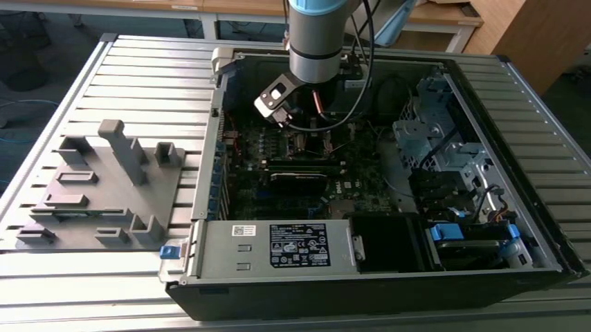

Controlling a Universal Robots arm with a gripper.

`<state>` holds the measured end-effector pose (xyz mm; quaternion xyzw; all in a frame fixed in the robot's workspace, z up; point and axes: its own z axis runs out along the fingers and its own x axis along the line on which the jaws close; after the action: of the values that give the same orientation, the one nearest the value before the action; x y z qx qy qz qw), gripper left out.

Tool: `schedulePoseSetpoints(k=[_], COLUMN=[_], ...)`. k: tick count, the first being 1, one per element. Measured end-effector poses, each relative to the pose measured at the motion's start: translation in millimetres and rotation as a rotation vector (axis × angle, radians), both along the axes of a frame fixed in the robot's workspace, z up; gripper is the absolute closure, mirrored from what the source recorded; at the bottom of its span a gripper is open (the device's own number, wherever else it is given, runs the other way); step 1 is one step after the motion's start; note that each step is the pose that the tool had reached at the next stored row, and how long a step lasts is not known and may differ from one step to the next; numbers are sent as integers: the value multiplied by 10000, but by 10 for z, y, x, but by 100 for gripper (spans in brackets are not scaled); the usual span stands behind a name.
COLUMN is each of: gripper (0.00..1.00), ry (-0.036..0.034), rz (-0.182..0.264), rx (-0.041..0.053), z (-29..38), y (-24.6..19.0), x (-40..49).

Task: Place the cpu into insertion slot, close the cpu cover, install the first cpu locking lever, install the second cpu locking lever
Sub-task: 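Place the cpu into insertion slot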

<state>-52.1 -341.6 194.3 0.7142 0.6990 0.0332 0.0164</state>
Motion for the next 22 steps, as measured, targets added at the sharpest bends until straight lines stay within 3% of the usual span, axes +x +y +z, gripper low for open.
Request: schedulePoseSetpoints(k=[22], gripper=[46], ry=[0], rz=[-111], rx=[0], z=[-11], y=[0], x=[0])
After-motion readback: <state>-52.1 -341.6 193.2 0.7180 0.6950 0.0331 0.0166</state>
